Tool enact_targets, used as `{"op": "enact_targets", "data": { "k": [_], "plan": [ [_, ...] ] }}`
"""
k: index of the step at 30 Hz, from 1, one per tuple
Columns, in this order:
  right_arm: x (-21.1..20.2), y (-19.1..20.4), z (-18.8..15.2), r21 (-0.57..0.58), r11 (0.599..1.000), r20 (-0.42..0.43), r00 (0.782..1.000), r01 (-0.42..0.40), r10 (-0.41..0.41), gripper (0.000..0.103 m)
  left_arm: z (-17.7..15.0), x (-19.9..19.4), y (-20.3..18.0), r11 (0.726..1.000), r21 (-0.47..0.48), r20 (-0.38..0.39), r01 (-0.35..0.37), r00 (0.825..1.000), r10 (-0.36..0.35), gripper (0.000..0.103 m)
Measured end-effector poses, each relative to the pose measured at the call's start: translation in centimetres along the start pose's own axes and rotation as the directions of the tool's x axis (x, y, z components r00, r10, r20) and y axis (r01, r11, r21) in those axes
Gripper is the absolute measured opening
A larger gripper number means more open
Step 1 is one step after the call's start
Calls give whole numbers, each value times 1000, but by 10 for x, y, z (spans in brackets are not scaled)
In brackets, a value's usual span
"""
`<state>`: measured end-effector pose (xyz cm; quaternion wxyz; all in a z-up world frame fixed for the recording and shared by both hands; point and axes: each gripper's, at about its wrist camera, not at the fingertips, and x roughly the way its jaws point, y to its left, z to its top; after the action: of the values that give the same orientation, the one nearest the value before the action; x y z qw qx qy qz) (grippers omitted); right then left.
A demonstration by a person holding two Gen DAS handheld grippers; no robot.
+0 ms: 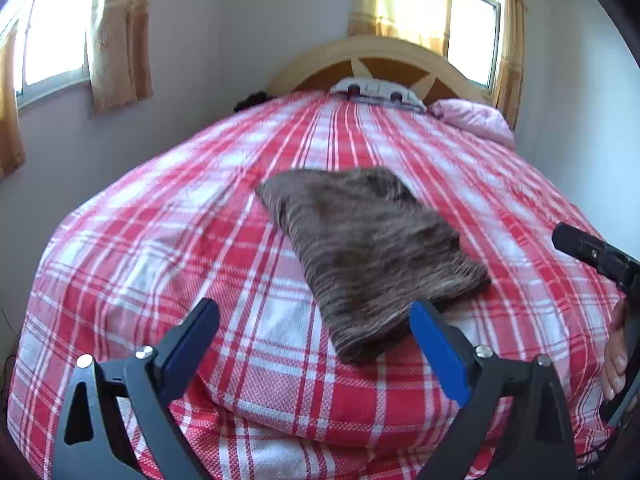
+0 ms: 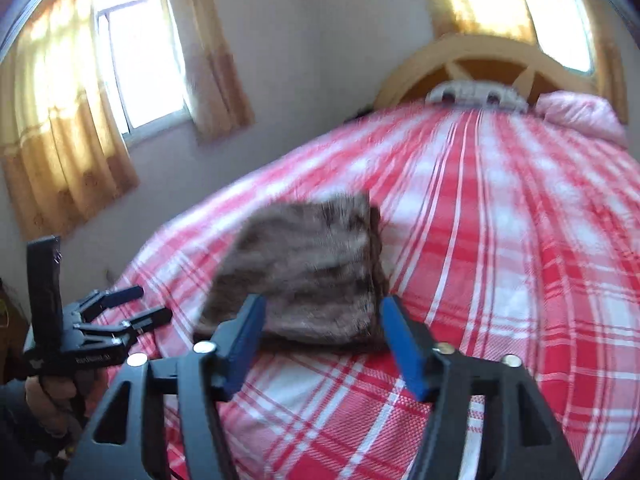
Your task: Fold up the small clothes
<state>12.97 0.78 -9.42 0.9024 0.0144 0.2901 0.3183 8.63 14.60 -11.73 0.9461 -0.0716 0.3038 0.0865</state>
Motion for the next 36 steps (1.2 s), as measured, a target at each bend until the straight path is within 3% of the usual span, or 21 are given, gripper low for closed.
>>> {"op": "enact_targets", "data": {
  "k": [4,8,36],
  "plan": [
    [-26,22,7,-37,999,74,997,9,-6,64,10,-17,-6,1000,23,45,10,999,-11,99],
    [-36,31,10,-52,999,96,995,10,-5,64,13,-25,-10,999,25,62,29,998,-31,99],
    [-41,33,0,-27,1000,93,996,10,-8,64,15,-33,-11,1000,9,77,29,997,-29,99]
  ]
}}
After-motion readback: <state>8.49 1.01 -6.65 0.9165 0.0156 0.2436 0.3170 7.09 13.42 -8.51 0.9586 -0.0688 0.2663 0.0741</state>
